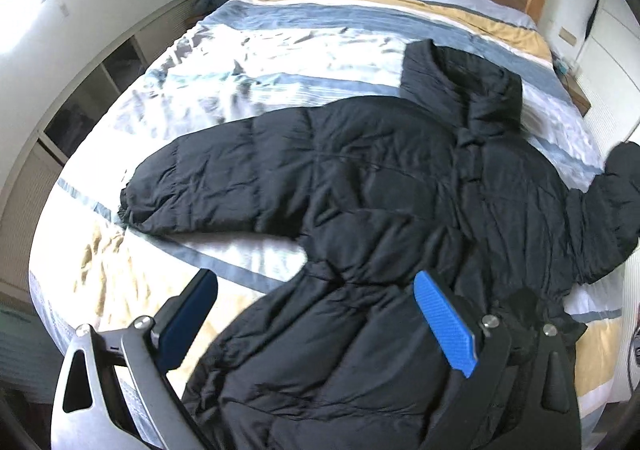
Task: Fold large clothes
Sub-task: 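Carry the held sleeve across the coat body toward the left tool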
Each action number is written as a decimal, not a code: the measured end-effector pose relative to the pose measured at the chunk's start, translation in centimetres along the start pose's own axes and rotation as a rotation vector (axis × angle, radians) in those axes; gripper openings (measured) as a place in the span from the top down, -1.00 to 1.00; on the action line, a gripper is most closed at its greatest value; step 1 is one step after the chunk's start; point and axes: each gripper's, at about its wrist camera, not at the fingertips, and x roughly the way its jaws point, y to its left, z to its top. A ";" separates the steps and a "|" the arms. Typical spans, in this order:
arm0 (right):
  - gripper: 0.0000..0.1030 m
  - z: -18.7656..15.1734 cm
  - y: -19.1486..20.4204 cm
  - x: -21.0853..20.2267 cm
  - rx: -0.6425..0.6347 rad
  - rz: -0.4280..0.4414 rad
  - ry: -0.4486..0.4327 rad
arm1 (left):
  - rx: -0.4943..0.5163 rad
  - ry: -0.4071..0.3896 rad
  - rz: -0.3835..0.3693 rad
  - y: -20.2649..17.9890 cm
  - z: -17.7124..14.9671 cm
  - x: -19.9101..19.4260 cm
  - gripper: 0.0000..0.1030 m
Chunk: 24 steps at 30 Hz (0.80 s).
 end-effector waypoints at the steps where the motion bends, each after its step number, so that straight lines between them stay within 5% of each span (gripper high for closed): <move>1: 0.67 -0.6 1.1 1.4 -0.024 0.000 0.031 | -0.005 -0.001 0.003 0.9 0.0 0.0 -0.93; 8: 0.67 -8.2 7.0 9.4 -0.231 -0.071 0.243 | -0.043 0.006 0.042 5.4 -0.2 0.5 -0.93; 15: 0.63 -16.9 7.1 14.6 -0.439 -0.235 0.446 | -0.080 0.037 0.061 7.8 -1.4 1.5 -0.93; 18: 0.53 -20.9 7.5 14.8 -0.516 -0.297 0.514 | -0.086 0.050 0.057 8.0 -2.0 1.7 -0.93; 24: -0.01 -25.5 7.1 15.0 -0.576 -0.330 0.568 | -0.090 0.054 0.062 7.8 -2.9 1.7 -0.93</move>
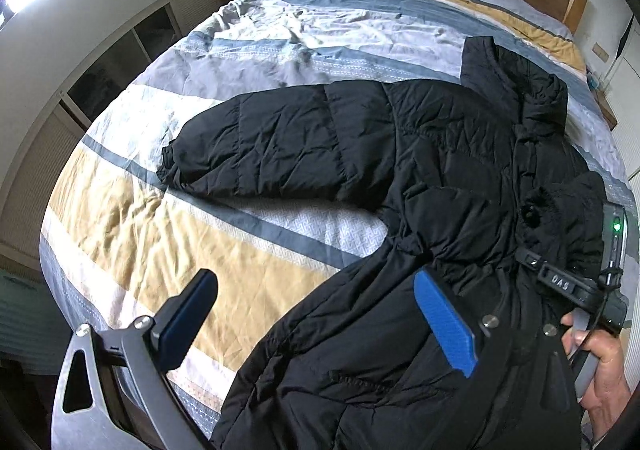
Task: Fold large clothes
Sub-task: 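Carry the held sleeve across the coat body toward the left tool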
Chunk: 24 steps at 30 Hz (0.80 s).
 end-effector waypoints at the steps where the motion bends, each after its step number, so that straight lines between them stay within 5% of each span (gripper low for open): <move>1: -0.19 -0.1 0.5 -0.1 -0.019 0.009 0.005 | -0.003 -0.002 0.001 -0.1 -0.1 -0.1 -0.93; 4: -0.34 -1.0 1.1 -1.0 -0.057 0.030 0.010 | -0.004 -0.006 -0.007 -0.8 -0.3 -0.3 -0.93; 14: -0.33 -1.2 1.0 -7.9 -0.128 0.161 -0.076 | 0.052 -0.014 -0.116 -7.3 -0.2 -0.3 -0.93; 18: -0.33 -0.5 -3.1 -11.1 -0.080 0.115 -0.153 | 0.104 0.013 -0.160 -11.7 0.0 0.6 -0.93; 24: -0.33 0.2 -11.7 -12.5 -0.029 -0.095 -0.181 | 0.160 0.011 -0.265 -20.1 0.7 3.3 -0.93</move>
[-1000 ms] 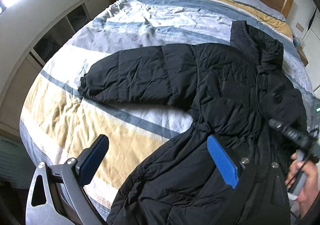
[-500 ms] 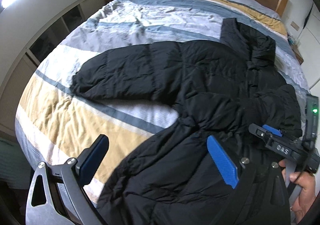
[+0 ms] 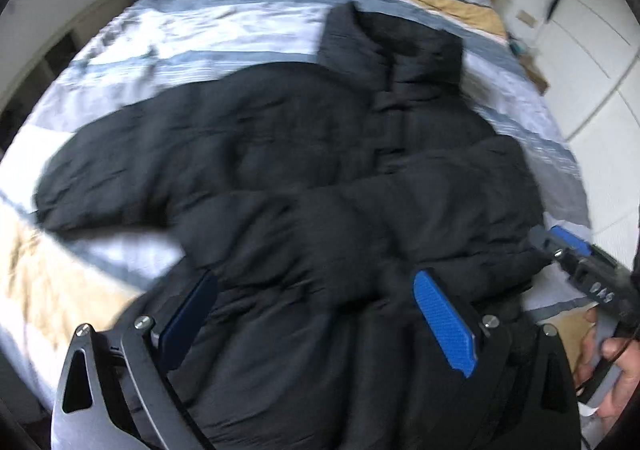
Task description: Fold large clothes
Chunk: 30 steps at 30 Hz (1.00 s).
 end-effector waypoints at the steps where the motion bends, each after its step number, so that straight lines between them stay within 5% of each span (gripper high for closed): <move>1: -0.33 0.1 -1.0 0.3 0.000 -0.021 0.003 | 0.007 -0.002 -0.015 -1.2 0.5 0.9 -0.93; 7: -0.33 1.9 -4.8 3.3 -0.011 -0.043 0.001 | 0.019 -0.039 -0.056 -6.9 3.5 7.3 -0.93; 13: -0.32 1.8 -7.3 6.9 -0.022 -0.005 0.052 | 0.049 -0.014 0.011 -6.6 2.9 12.7 -0.95; 19: -0.28 1.1 -9.2 7.0 -0.035 -0.071 0.082 | 0.092 -0.024 0.058 -3.8 1.6 10.3 -0.93; 22: -0.28 1.0 -8.9 4.7 -0.031 -0.085 0.041 | 0.073 -0.041 -0.026 -3.3 0.4 8.0 -0.93; 25: -0.33 0.2 -7.3 3.5 -0.034 -0.021 0.038 | 0.109 -0.014 -0.080 -4.5 -1.0 8.2 -0.93; 30: -0.42 -2.2 -5.1 5.3 -0.087 -0.033 0.135 | 0.196 0.076 -0.022 -4.9 -2.9 9.6 -0.93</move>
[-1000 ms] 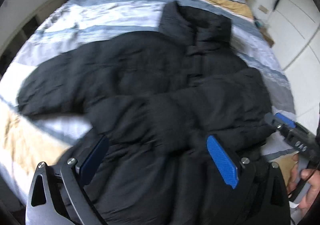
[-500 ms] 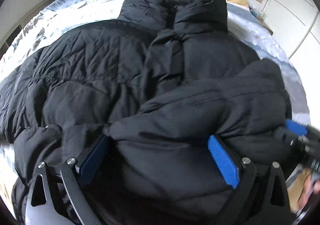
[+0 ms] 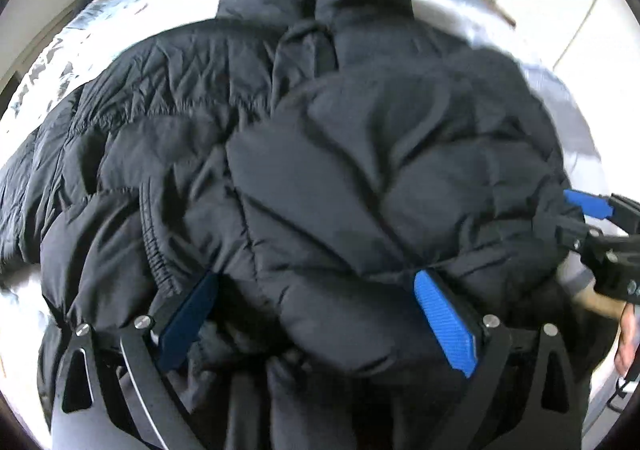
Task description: Fold large clothes
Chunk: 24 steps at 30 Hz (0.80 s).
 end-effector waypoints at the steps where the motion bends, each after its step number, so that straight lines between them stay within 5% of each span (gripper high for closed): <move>1: -0.42 -0.3 -0.3 0.2 0.022 -0.019 0.022 | -0.007 0.005 -0.006 0.3 -0.1 -0.6 -0.93; 7: -0.42 -1.2 -0.3 -3.8 0.059 -0.102 0.048 | -0.046 -0.045 0.038 4.7 -1.1 -6.7 -0.93; 16: -0.42 0.1 1.7 -13.5 0.217 -0.135 -0.078 | -0.168 -0.090 0.104 13.5 -1.8 -14.4 -0.93; 24: -0.42 2.5 4.9 -19.0 0.295 -0.169 -0.167 | -0.354 -0.089 0.107 24.1 -4.4 -17.3 -0.93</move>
